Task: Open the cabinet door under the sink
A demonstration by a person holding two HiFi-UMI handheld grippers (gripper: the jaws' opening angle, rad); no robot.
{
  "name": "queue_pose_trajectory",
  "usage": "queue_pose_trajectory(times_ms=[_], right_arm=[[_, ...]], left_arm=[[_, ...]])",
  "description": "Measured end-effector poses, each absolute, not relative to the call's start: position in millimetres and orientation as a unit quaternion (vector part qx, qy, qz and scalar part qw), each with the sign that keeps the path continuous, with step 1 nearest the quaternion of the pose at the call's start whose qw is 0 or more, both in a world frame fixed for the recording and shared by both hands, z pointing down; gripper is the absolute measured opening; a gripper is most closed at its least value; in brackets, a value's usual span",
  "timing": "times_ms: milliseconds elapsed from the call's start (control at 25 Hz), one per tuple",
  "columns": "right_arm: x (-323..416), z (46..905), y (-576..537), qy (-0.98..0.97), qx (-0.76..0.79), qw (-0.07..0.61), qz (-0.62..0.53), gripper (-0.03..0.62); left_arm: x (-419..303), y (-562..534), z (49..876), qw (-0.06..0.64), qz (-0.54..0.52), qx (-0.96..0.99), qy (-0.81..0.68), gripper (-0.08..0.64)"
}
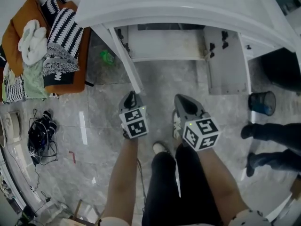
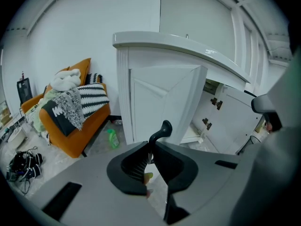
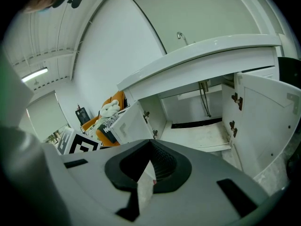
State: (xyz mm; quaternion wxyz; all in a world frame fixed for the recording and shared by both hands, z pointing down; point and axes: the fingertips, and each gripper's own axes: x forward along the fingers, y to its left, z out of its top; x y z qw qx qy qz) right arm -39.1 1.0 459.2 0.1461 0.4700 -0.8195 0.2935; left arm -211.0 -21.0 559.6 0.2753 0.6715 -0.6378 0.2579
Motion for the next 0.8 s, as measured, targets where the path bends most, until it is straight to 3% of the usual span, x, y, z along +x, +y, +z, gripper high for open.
queue_pose_trajectory(times_ms=[800], right_arm=[[-75.9, 456.8, 16.8, -0.834, 0.444, 0.153, 0.29, 0.008]], left_arm=[[-287.9, -9.0, 557.1, 0.267, 0.222, 0.686, -0.639, 0.029]])
